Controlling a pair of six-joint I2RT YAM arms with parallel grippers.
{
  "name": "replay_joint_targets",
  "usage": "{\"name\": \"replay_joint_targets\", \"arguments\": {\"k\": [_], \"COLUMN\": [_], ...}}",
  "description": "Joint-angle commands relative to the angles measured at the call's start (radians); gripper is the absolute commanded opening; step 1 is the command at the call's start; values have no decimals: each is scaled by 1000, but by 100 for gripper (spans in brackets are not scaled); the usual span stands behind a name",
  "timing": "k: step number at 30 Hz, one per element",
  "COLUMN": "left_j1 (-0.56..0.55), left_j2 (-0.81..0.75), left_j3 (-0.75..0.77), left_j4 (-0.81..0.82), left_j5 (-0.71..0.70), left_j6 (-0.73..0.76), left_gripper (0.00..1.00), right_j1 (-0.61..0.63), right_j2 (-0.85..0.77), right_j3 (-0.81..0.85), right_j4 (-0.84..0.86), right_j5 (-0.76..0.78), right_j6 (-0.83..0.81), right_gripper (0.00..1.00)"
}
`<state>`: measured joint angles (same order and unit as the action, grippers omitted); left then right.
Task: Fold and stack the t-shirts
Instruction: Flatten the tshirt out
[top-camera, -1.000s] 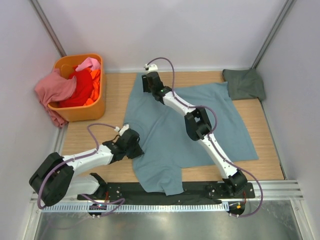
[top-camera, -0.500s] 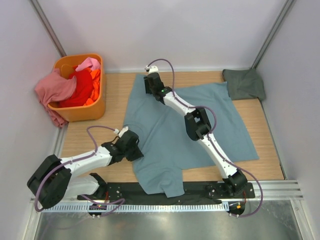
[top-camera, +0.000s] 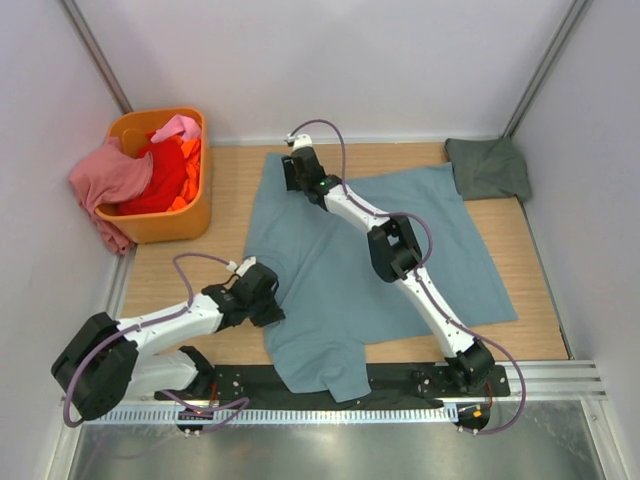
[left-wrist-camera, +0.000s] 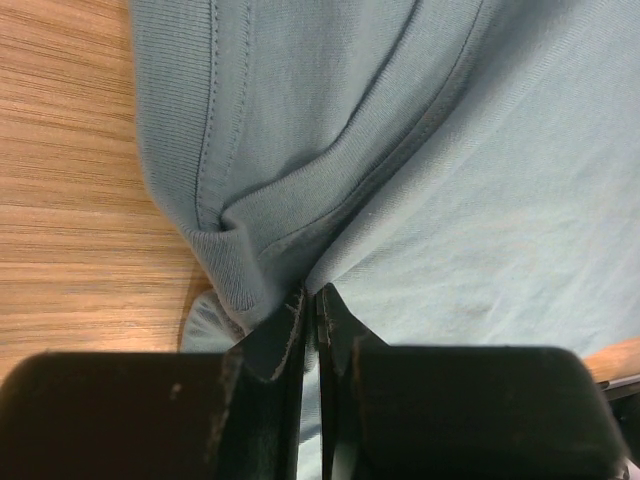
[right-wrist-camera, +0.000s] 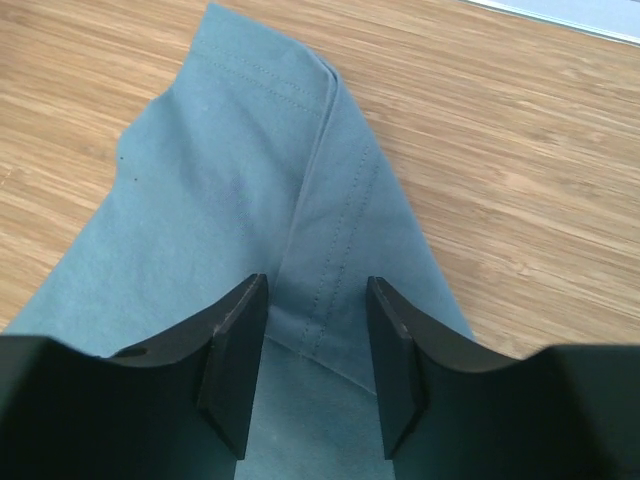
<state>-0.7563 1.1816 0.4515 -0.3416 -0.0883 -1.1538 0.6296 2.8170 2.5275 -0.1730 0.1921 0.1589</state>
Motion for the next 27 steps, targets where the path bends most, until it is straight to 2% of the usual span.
{"name": "replay_joint_targets", "arguments": {"k": [1, 6, 9, 17, 19, 27], "left_j1": [-11, -11, -11, -12, -12, -20], "left_j2": [73, 85, 90, 112, 113, 115], "left_j3": [-57, -51, -50, -42, -40, -43], "left_j4": [-269, -269, -266, -266, -266, -266], "left_j5": [-40, -42, -45, -45, -45, -48], "left_j6": [28, 32, 31, 34, 35, 31], "left_gripper": [6, 6, 5, 4, 3, 2], "right_j1": [21, 21, 21, 19, 19, 2], "right_j2": [-51, -82, -94, -117, -122, -139], "right_j3": [-6, -48, -79, -108, -113, -73], "right_j4": [-43, -63, -82, -51, -40, 1], "right_j5": [13, 12, 23, 35, 36, 38], "right_j6": [-15, -22, -19, -21, -22, -47], "right_gripper": [47, 44, 38, 6, 1, 2]}}
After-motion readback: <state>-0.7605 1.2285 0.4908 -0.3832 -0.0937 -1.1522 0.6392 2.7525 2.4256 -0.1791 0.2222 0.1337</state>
